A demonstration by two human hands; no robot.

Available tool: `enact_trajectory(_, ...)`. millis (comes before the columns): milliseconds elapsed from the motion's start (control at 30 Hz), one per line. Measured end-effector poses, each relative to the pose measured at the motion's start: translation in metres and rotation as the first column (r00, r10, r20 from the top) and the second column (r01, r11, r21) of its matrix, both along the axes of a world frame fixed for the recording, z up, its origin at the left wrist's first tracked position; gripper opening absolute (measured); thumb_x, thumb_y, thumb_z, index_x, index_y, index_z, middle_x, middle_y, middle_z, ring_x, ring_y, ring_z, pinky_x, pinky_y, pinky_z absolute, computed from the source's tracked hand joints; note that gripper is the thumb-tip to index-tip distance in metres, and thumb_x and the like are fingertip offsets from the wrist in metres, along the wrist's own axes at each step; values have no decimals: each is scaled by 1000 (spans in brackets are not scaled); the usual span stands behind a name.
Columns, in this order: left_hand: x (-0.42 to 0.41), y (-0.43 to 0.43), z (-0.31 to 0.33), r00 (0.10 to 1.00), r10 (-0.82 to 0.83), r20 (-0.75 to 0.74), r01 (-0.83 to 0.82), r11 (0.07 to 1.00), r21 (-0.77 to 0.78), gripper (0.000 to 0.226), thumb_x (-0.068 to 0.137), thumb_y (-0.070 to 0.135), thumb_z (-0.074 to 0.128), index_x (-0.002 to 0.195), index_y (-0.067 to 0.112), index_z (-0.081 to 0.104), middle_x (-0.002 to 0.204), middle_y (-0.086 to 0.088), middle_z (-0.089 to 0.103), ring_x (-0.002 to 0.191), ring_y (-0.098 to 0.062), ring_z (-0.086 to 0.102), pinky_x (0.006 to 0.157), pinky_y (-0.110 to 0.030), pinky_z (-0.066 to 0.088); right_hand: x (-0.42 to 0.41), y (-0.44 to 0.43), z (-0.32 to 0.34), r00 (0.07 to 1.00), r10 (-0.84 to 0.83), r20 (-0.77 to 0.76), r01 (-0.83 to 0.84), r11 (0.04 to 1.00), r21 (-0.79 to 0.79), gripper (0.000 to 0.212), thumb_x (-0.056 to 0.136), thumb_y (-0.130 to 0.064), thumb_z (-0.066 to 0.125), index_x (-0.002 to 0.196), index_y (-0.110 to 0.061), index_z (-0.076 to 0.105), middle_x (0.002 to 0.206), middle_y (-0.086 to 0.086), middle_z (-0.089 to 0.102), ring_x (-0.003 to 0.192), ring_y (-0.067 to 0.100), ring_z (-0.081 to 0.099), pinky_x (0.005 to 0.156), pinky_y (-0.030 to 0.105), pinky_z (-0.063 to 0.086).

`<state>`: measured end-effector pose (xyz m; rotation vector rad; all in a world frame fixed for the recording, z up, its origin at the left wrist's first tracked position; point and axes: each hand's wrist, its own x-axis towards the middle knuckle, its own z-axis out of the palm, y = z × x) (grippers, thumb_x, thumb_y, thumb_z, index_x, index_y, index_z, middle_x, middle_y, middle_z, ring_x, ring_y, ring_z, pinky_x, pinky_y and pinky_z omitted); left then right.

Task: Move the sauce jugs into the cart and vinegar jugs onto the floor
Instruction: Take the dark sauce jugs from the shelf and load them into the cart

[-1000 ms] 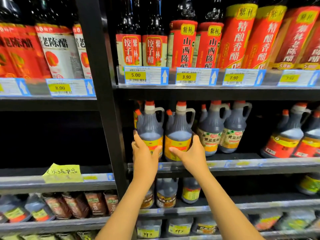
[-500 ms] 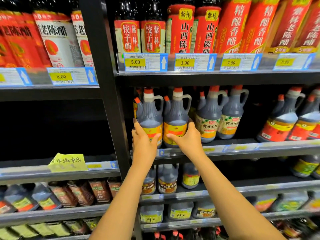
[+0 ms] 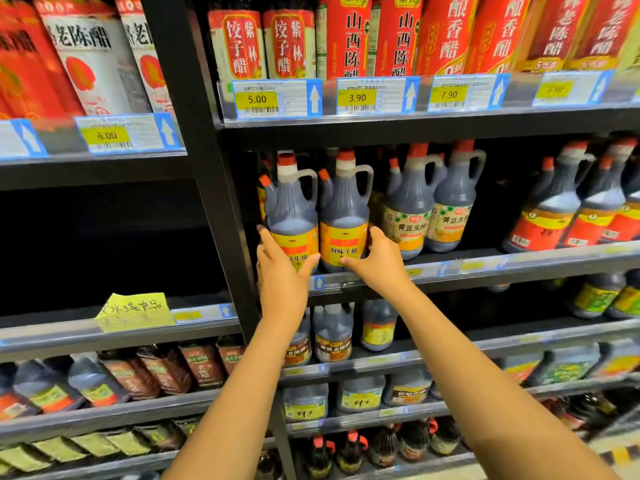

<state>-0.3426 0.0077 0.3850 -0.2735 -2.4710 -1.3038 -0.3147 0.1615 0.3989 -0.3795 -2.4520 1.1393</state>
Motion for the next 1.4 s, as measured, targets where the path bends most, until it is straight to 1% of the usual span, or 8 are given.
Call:
enact_trajectory(100,23,0,-16,993,-24,-116,7,990,-137,94,88,50,55,150,9,-1,158,-13,7,146,-28,7,118,-43,16,20,-8,-6,996,-61,-60,59,997,-44,76,79,-22,76,141,-5,35,142,10,45,133,23,41,100,29,40)
enact_trajectory(233,65,4,-56,941,-173,-291,70,941,-332,73,93,47,41,148,4,18,156,-20,15,145,-34,12,117,-45,15,66,-21,-43,956,-238,-172,234,971,-43,74,82,-28,71,143,-10,33,146,6,39,138,20,28,113,33,26)
enact_trajectory(567,143,6,-182,790,-600,123,479,480,-735,83,73,47,72,138,4,44,145,-23,38,135,-40,36,105,-53,32,194,-47,-192,819,-528,224,510,849,135,70,77,-41,70,128,1,47,120,20,54,117,39,48,98,46,37)
enact_trajectory(833,192,-13,-246,458,-766,452,687,-18,-726,90,88,69,30,151,13,-2,158,-17,-5,146,-31,-5,118,-43,3,337,-117,-278,413,-727,548,762,606,230,81,78,-48,63,139,-2,37,130,23,48,120,41,44,96,45,40)
enact_trajectory(1000,205,-17,-277,311,-790,529,745,-143,-651,100,83,72,38,151,12,-4,158,-18,-4,146,-31,-2,117,-42,5,405,-181,-311,99,-791,604,880,353,318,95,82,-55,62,148,-4,18,150,27,22,140,41,17,115,47,18)
enact_trajectory(1167,208,-1,-317,319,-784,533,766,-118,-632,114,72,76,44,150,7,-3,156,-25,3,144,-37,8,115,-46,15,453,-224,-344,-173,-761,625,956,23,293,105,74,-57,68,149,-6,14,154,24,15,142,40,15,115,50,14)
enact_trajectory(1267,211,11,-331,302,-765,569,813,-106,-573,121,70,70,58,149,5,-6,154,-25,16,141,-37,22,111,-48,28,480,-239,-368,-167,-682,712,983,-59,174,117,70,-59,70,150,-4,5,155,21,17,142,37,20,114,47,19)
enact_trajectory(1400,213,29,-342,242,-719,651,908,-69,-413,128,67,57,74,149,15,-16,145,-28,31,130,-41,37,101,-50,37,493,-241,-391,81,-645,760,953,-173,-248,137,57,-56,81,148,-24,-16,150,15,35,132,31,44,107,46,39)
